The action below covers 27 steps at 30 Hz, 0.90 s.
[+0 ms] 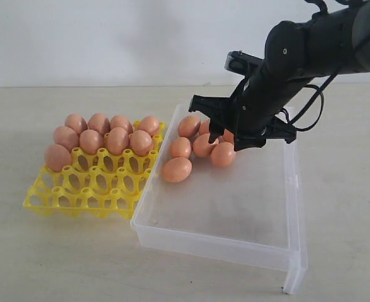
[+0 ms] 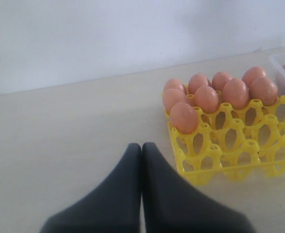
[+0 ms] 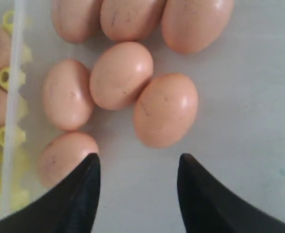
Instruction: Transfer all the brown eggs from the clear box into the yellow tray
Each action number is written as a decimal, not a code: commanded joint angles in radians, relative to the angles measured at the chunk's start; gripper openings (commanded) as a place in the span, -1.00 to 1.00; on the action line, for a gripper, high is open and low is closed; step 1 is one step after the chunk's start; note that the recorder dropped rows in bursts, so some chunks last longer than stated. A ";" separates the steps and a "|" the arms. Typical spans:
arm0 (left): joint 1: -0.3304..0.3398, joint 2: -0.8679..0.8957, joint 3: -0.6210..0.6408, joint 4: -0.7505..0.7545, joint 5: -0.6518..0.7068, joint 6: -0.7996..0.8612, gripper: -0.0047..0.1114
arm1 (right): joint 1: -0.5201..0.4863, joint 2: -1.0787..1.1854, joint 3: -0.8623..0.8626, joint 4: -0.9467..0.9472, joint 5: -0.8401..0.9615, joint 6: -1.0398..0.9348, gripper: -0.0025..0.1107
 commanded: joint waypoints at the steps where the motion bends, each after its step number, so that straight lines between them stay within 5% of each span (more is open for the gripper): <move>1: -0.003 -0.002 0.003 -0.003 -0.004 -0.010 -0.99 | -0.009 -0.001 -0.005 0.016 -0.053 0.109 -0.10; 6: -0.003 -0.002 0.003 -0.003 -0.004 -0.010 -0.99 | -0.009 0.041 -0.005 0.059 -0.053 0.122 -0.07; 12: -0.003 -0.002 0.003 -0.003 -0.004 -0.010 -0.99 | -0.009 0.121 -0.005 0.180 -0.076 0.130 0.29; 27: -0.003 -0.002 0.003 -0.003 -0.002 -0.010 -0.99 | -0.043 0.130 -0.005 0.158 -0.194 0.222 0.28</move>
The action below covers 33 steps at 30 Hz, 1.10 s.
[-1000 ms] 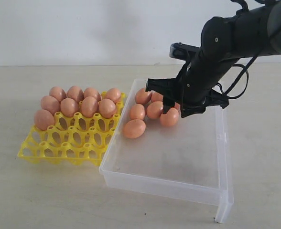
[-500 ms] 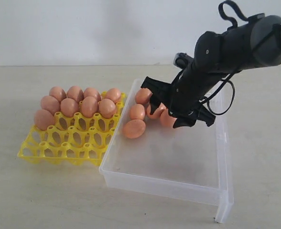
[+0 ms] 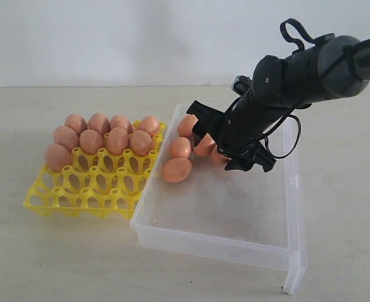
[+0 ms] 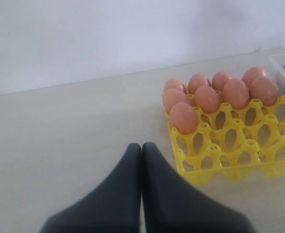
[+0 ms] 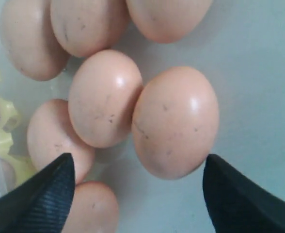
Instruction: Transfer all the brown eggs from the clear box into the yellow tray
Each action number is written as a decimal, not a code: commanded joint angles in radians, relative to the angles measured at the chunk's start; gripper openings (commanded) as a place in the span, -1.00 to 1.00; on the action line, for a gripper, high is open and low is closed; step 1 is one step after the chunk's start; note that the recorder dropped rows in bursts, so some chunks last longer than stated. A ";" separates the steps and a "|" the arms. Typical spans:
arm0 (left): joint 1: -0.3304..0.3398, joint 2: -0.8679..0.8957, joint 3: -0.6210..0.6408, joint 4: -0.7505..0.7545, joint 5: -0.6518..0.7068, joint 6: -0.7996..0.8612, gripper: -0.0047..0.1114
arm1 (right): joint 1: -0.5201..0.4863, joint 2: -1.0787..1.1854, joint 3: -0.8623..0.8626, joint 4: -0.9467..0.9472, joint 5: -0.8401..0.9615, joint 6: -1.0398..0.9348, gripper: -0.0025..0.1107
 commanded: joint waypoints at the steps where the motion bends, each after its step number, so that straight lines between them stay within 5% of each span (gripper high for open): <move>1: -0.003 -0.002 0.003 -0.003 -0.002 -0.010 -0.99 | -0.056 -0.003 -0.005 -0.009 -0.033 0.034 0.28; 11: -0.003 -0.002 0.003 -0.003 -0.002 -0.010 -0.99 | -0.115 -0.003 -0.005 -0.032 0.073 -0.072 -0.07; 16: -0.003 -0.002 0.003 -0.003 -0.002 -0.010 -0.99 | -0.115 -0.003 -0.005 -0.032 0.122 -0.140 -0.07; 20: -0.003 -0.002 0.003 -0.003 -0.002 -0.010 -0.99 | -0.115 -0.003 -0.005 -0.032 0.139 -0.210 0.24; 33: -0.003 -0.002 0.003 -0.003 -0.002 -0.010 -0.99 | -0.115 0.012 -0.005 0.019 0.111 -0.259 0.23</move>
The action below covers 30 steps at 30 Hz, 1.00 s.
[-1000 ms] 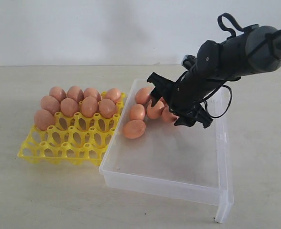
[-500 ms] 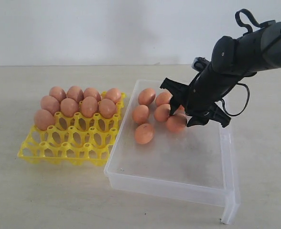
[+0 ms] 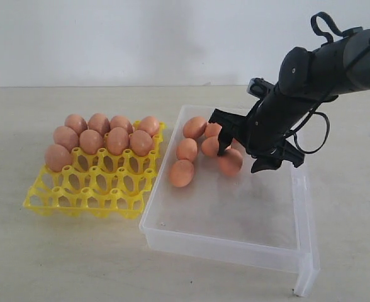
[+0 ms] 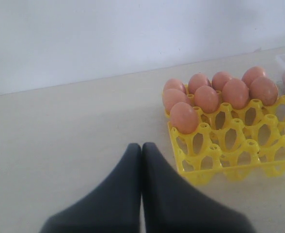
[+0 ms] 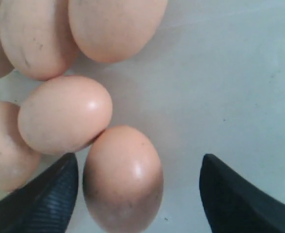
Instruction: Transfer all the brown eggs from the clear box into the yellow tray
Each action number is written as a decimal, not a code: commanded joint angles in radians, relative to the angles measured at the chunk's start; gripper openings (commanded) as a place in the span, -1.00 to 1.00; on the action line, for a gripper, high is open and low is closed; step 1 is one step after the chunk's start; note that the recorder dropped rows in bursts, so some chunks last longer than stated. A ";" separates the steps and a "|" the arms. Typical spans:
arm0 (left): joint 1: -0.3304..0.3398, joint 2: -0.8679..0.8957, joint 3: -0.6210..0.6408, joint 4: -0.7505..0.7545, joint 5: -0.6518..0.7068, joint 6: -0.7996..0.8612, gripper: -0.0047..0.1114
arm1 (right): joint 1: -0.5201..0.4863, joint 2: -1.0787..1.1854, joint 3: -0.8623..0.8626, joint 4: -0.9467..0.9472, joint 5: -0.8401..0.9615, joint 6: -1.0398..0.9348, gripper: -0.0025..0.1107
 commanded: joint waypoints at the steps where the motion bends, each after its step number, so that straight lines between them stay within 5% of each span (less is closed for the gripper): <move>1: -0.003 -0.002 0.003 -0.003 -0.002 -0.010 -0.99 | -0.011 0.019 -0.003 0.010 -0.009 -0.016 0.23; 8: -0.003 -0.002 0.003 -0.003 -0.002 -0.010 -0.99 | -0.011 0.056 -0.003 0.086 -0.014 -0.082 0.08; 11: -0.003 -0.002 0.003 -0.003 -0.002 -0.010 -0.99 | -0.011 0.054 -0.003 0.086 -0.011 -0.082 -0.43; 12: -0.003 -0.002 0.003 -0.003 -0.002 -0.010 -0.99 | -0.011 0.054 -0.003 0.091 0.005 -0.082 -0.82; 13: -0.003 -0.002 0.003 -0.003 -0.002 -0.010 -0.99 | -0.011 0.054 -0.003 0.091 0.009 -0.082 -0.96; 23: -0.003 -0.002 0.003 -0.003 -0.002 -0.010 -0.99 | 0.034 -0.120 0.021 -0.057 0.054 -0.307 -0.96; 30: -0.003 -0.002 0.003 -0.003 -0.002 -0.010 -0.99 | 0.162 -0.270 0.121 -0.153 -0.157 -0.308 -0.96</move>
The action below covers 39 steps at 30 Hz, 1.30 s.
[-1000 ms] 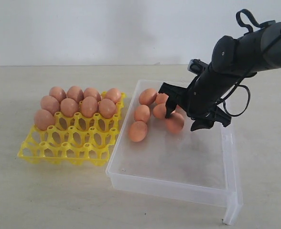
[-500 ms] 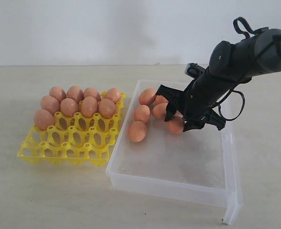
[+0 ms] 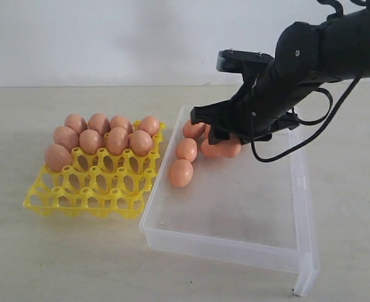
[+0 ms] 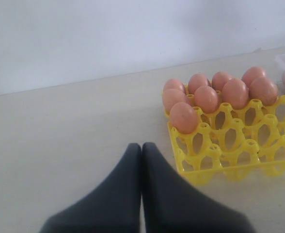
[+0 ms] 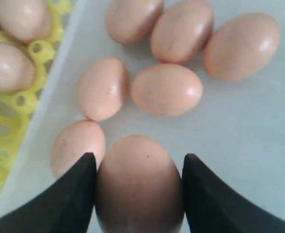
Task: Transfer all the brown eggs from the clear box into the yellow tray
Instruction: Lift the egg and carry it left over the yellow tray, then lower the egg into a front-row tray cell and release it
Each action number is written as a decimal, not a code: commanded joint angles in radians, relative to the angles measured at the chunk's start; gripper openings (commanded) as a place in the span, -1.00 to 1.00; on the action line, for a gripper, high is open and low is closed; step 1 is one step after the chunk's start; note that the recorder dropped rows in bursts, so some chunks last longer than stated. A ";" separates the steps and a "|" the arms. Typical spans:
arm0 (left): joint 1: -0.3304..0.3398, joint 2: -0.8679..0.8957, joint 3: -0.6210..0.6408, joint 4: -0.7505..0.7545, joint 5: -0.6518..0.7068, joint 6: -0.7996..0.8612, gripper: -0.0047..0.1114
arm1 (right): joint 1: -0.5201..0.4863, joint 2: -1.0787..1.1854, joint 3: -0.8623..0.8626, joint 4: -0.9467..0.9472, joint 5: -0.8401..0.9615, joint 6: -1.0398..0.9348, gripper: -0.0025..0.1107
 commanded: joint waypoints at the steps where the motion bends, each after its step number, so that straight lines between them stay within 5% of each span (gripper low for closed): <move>1: -0.003 -0.002 0.003 -0.003 -0.002 -0.010 -0.99 | 0.057 -0.076 0.043 -0.017 -0.103 0.004 -0.96; 10: -0.003 -0.002 0.003 -0.003 -0.002 -0.010 -0.99 | 0.219 -0.120 0.060 -0.010 -0.257 0.034 -0.96; 19: -0.003 -0.002 0.003 -0.003 -0.002 -0.010 -0.99 | 0.347 -0.033 0.058 -0.012 -0.732 0.041 -0.96; 26: -0.003 -0.002 0.003 -0.003 -0.002 -0.010 -0.99 | 0.353 0.179 -0.084 -0.064 -0.765 0.066 -0.96; 32: -0.003 -0.002 0.003 -0.003 -0.002 -0.010 -0.99 | 0.362 0.292 -0.229 -0.402 -0.746 0.201 -0.96; 39: -0.003 -0.002 0.003 -0.003 -0.002 -0.010 -0.99 | 0.362 0.411 -0.330 -0.431 -0.742 0.322 -0.96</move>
